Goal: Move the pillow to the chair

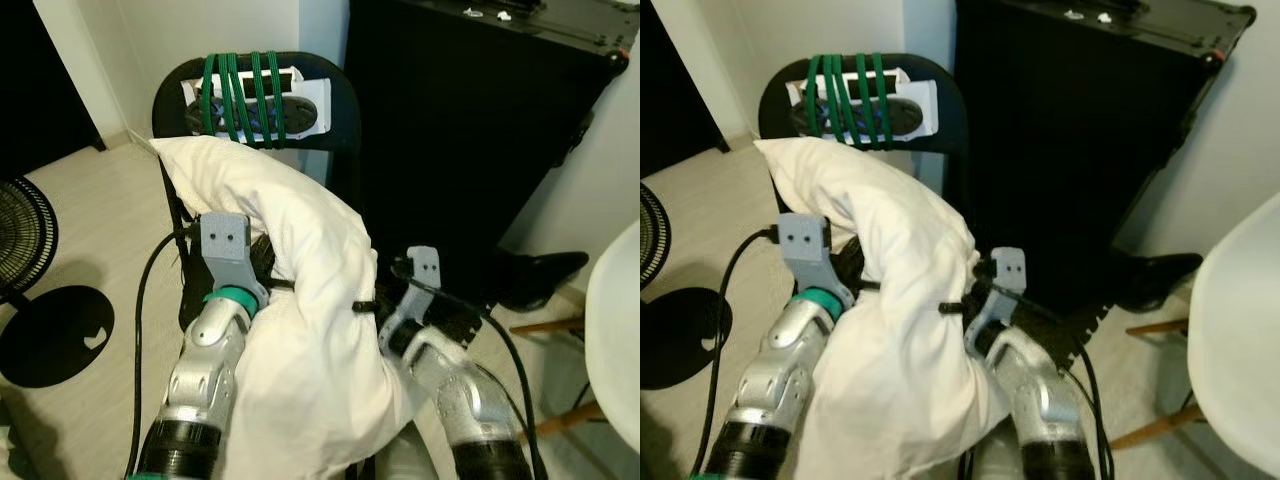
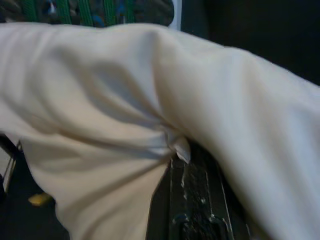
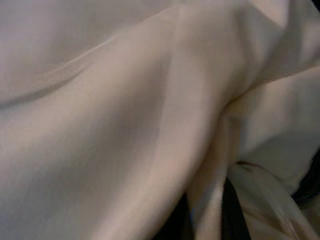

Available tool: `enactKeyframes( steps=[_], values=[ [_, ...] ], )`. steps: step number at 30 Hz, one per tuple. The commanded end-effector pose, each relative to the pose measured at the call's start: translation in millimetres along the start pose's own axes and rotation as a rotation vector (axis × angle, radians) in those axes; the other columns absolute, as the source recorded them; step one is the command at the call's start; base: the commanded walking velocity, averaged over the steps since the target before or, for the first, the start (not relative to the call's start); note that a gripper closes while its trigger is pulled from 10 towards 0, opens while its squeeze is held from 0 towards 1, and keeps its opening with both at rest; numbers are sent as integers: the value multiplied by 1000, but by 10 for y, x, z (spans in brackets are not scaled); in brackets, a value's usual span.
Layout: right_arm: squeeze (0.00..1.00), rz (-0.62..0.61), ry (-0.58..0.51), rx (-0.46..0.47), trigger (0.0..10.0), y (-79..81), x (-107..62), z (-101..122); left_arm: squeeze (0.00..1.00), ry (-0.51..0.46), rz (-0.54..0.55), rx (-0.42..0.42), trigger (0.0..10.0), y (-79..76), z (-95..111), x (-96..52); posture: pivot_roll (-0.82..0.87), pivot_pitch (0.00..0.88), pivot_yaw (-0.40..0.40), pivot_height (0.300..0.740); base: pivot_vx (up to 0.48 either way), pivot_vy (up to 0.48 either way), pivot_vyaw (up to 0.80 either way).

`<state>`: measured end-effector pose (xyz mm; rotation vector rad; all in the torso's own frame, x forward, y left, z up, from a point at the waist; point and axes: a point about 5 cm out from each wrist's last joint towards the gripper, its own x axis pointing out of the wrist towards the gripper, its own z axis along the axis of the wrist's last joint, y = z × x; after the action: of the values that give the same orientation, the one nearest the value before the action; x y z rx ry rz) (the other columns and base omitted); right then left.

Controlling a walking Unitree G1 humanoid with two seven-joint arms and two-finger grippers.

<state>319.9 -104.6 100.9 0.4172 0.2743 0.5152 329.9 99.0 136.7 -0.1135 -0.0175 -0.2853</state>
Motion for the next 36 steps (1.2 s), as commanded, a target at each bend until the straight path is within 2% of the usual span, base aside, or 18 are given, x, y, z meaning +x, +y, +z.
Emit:
enactKeyframes(
  steps=[1,6,7,10,14,15,17,19,20,21,22,23,25,26,28,31,35,36],
  values=[
    [0,-15,4,-16,10000,1,133,34,0,60,-76,63,10000,-89,-134,64,-25,129,70,611,0,0,0],
    [0,-83,21,-31,10000,-120,200,101,0,141,-62,114,10000,17,-263,100,-30,176,65,611,0,0,0],
    [0,-107,22,-49,10000,-134,224,150,0,193,-55,155,10000,80,-337,99,-45,219,60,611,0,0,0],
    [0,-140,23,-78,10000,-155,260,217,0,260,-46,212,10000,175,-432,92,-45,219,60,611,0,0,0],
    [0,-163,14,-97,10000,-176,291,266,0,269,-42,205,10000,212,-441,118,-55,245,61,611,0,0,0],
    [0,-241,-23,-116,10000,-209,337,363,0,252,-57,285,10000,224,-348,235,-75,279,91,611,0,0,0],
    [0,-303,-88,-130,10000,-125,464,518,0,199,-69,420,10000,228,-62,473,-79,280,109,611,0,0,0],
    [0,-289,-105,-141,10000,-21,539,554,0,168,-56,478,10000,228,97,570,-89,275,129,611,0,0,0],
    [0,-289,-105,-141,10000,-21,539,554,0,168,-56,478,10000,228,97,570,-89,275,129,611,0,0,0],
    [0,-254,-98,-174,10000,109,616,548,0,140,-31,522,10000,228,244,646,-97,273,143,611,0,0,0],
    [0,-243,-91,-196,10000,160,649,544,0,125,-23,540,10000,214,308,679,-99,273,146,611,0,0,0],
    [0,-243,-91,-196,10000,160,649,544,0,125,-23,540,10000,214,308,679,-99,273,146,611,0,0,0],
    [0,-277,-88,-251,10000,191,690,576,0,90,-23,618,10000,119,406,741,-100,275,158,611,0,0,0],
    [0,-277,-88,-251,10000,191,690,576,0,90,-23,618,10000,119,406,741,-100,275,158,611,0,0,0],
    [0,-325,-113,-249,10000,178,701,638,0,65,15,672,10000,91,464,771,-101,275,161,611,0,0,0],
    [0,-343,-125,-257,10000,181,719,657,0,47,73,698,10000,126,502,784,-100,272,167,611,0,0,0],
    [0,-354,-117,-273,10000,170,718,627,0,44,94,727,10000,158,482,771,-94,271,166,611,0,0,0],
    [1000,-284,-122,-228,10000,170,705,561,404,101,30,664,10000,235,394,730,-93,264,165,611,0,0,0]
  ],
)
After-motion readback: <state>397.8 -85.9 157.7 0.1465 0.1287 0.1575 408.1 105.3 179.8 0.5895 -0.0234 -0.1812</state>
